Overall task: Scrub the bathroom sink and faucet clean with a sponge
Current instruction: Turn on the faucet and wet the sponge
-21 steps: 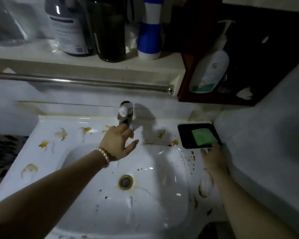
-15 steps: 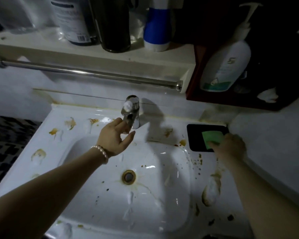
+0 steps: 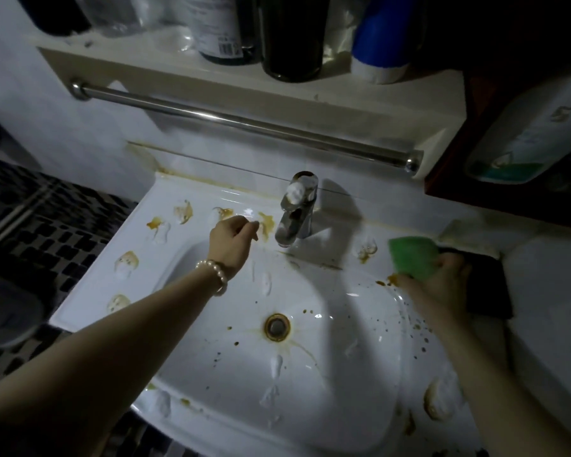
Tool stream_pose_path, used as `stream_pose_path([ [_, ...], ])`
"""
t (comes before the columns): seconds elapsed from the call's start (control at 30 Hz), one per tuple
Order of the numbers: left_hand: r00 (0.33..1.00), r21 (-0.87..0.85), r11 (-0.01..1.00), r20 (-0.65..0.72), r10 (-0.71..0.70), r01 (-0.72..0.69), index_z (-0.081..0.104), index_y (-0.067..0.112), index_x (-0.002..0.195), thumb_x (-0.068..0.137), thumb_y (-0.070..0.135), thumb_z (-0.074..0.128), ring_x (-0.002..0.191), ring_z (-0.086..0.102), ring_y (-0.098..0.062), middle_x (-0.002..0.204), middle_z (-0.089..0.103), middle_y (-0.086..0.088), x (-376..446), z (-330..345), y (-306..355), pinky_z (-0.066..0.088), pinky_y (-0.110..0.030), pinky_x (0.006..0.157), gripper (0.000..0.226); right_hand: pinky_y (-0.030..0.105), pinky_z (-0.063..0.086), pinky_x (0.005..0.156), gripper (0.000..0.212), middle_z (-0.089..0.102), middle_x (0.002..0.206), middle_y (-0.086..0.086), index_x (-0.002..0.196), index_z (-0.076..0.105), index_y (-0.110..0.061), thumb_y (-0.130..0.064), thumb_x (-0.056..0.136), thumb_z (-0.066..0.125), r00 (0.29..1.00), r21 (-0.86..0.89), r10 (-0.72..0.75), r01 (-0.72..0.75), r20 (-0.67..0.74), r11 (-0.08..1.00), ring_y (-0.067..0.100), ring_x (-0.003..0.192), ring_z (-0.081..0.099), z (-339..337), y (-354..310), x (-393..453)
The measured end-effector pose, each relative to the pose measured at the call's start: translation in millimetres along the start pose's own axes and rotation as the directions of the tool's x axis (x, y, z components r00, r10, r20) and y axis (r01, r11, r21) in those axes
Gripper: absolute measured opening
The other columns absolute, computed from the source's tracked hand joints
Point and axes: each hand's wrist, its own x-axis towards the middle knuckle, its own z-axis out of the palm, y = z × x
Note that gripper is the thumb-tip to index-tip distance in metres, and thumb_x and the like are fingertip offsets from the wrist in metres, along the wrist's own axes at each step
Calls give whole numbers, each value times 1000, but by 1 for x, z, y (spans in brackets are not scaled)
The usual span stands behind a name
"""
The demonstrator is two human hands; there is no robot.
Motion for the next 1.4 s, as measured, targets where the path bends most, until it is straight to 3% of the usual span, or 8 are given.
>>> stream_pose_path([
  [0.27,969,-140,976,206,-133,164,63,7,70,96,23,45,52,47,-16,65,61,-6,17,5,6,41,-25,50,35,30,42,75,76,32,118,5,112,32,-23,-33,54,81,932,-42,-104,126,348,991,30,106,46,114,-63,-72],
  [0.47,805,-273,866,554,-215,419,61,3,80,97,44,36,33,35,-8,46,52,1,31,11,39,27,-16,37,51,39,47,92,86,30,125,6,125,35,-18,-28,54,83,972,13,-55,54,230,998,29,115,42,143,-104,-90],
  [0.67,769,-351,808,612,-184,473,53,3,74,101,26,37,28,31,-8,36,41,3,34,11,43,22,-15,35,39,35,49,89,87,29,122,6,131,36,-14,-27,57,81,991,26,-10,7,130,1000,28,110,44,154,-117,-102],
  [0.83,820,-396,827,557,-128,398,55,5,68,99,22,40,31,31,-10,41,41,1,46,8,58,24,-15,36,38,27,43,85,80,31,120,5,126,37,-15,-30,58,76,994,33,17,-21,107,999,23,109,41,162,-126,-105],
  [1.0,989,-260,962,142,-47,83,50,13,62,97,28,40,57,44,-21,58,49,-4,47,12,36,36,-29,57,39,22,40,82,79,33,122,6,128,40,-15,-28,60,78,995,71,47,-53,93,996,16,104,37,165,-123,-106],
  [1.1,962,-230,938,140,-233,261,52,16,91,92,40,50,79,52,-21,92,59,-6,22,20,-13,41,-31,70,24,18,47,86,80,28,123,0,130,42,-20,-21,61,84,996,190,48,-63,81,980,16,109,43,170,-119,-110],
  [1.23,669,-328,641,625,-404,694,40,27,120,88,27,62,99,59,-30,117,54,-10,3,38,-48,55,-39,67,39,2,45,62,57,30,114,-9,111,49,-35,-8,70,76,986,421,69,-128,153,898,3,95,47,174,-118,-111],
  [1.4,834,-311,858,508,-214,409,50,17,98,92,5,51,67,66,-25,95,63,-14,2,44,-54,51,-27,43,13,34,55,70,20,61,107,10,94,55,-21,-14,81,68,902,711,291,-430,318,556,22,91,62,153,-115,-91],
])
